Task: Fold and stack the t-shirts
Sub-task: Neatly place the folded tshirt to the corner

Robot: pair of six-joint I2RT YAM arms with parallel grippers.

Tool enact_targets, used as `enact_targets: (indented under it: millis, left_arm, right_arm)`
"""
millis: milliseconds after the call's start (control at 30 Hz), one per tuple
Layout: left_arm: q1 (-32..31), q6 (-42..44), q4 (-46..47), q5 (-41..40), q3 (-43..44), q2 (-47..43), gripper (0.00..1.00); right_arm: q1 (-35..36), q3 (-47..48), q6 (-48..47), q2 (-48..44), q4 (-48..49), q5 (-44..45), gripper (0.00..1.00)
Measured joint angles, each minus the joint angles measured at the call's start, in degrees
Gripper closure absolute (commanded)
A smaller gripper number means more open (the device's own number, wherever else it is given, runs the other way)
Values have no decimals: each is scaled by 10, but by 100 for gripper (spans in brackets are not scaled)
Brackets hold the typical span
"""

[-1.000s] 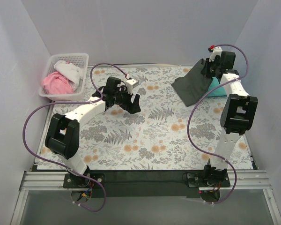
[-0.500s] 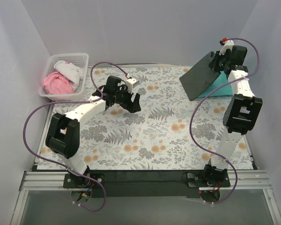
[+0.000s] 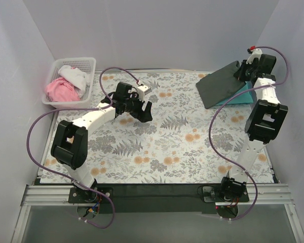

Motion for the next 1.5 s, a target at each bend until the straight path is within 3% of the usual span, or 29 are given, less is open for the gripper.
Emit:
enact_targets:
  millis: [500,833,933,1000,1333,1500]
  left_arm:
    - [0,8,-12,0,13,7,28]
    - [0,10,-14,0,14,7,28]
    - [0,10,-14,0,14,7,28]
    - [0,10,-16,0,14,7,28]
    - [0,8,-23,0,15,7,28]
    - [2,-1,-25,-3,15,1,27]
  right_arm:
    - [-34,3,-6,66,27,8,99]
    - [-35,-56,-26,66,93,80,97]
    - [-35,-61,-34,66,102,100,85]
    - [-35,-65,-40,66,109,113,71]
    - [-33,-83,-70,66,119,166,36]
    - [-25,-83,-84,40,97,168,2]
